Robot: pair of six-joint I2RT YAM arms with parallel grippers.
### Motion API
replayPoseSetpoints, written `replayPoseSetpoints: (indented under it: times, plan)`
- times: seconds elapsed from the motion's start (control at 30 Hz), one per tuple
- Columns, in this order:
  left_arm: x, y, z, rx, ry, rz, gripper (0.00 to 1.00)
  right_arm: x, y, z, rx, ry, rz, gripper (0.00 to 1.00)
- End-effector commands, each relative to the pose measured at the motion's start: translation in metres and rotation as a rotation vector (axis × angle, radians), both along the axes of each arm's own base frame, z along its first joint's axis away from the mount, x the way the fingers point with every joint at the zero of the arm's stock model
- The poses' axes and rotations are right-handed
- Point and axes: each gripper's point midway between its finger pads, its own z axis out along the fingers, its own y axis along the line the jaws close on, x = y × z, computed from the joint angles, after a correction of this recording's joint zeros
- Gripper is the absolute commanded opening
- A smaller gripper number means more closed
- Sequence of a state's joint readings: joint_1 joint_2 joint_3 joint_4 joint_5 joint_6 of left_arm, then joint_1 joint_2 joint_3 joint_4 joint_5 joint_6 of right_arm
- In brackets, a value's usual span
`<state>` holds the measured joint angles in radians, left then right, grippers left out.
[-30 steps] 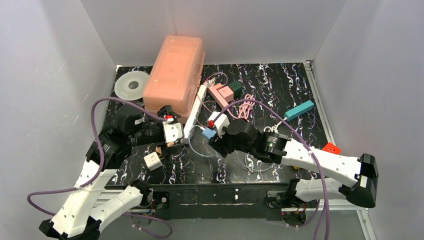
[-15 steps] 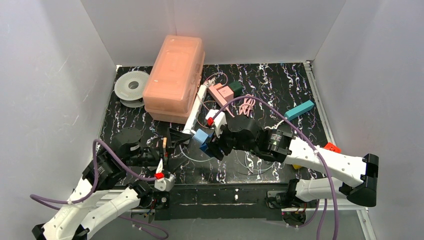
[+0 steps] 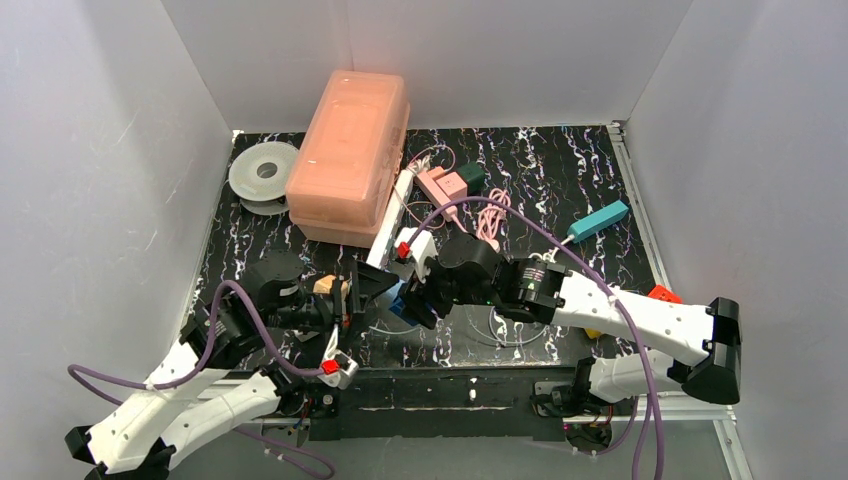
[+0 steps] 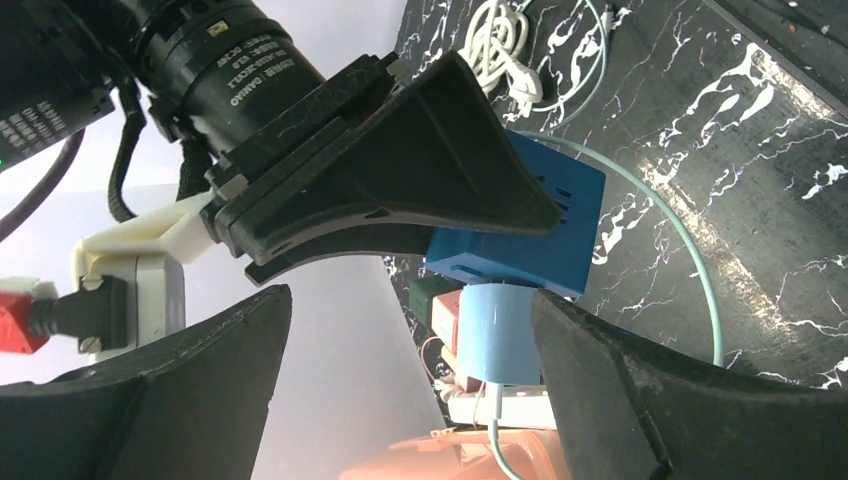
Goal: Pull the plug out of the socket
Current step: Remove the plug from the socket.
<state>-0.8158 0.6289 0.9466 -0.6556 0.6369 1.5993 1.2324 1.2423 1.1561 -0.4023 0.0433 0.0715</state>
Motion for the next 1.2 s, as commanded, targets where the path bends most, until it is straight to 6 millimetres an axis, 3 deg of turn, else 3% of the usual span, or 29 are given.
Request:
replayPoseSetpoints:
  times: [0.0,0.17,0.33,0.5,0.73,1.17]
  plan:
    - [-0.005,0.003,-0.010,0.048,-0.010,-0.015,0.86,0.004,0.016,0.054,0.165,-0.037,-0.023,0.01]
    - [0.001,0.009,-0.037,0.114,-0.017,0.022,0.75,0.001,0.014,0.067,0.209,-0.027,-0.024,0.01]
    - [0.011,0.005,-0.031,0.080,-0.037,0.065,0.50,-0.007,0.012,0.068,0.225,0.000,-0.005,0.01]
    - [0.018,0.001,-0.025,0.061,-0.056,0.087,0.56,-0.016,0.015,0.064,0.234,0.015,0.009,0.01]
    - [0.016,-0.002,-0.035,0.075,-0.063,0.070,0.65,-0.028,0.025,0.067,0.260,0.019,0.019,0.01]
    - [0.006,-0.005,-0.040,0.090,-0.118,0.014,0.15,-0.025,0.023,0.063,0.229,0.016,0.001,0.01]
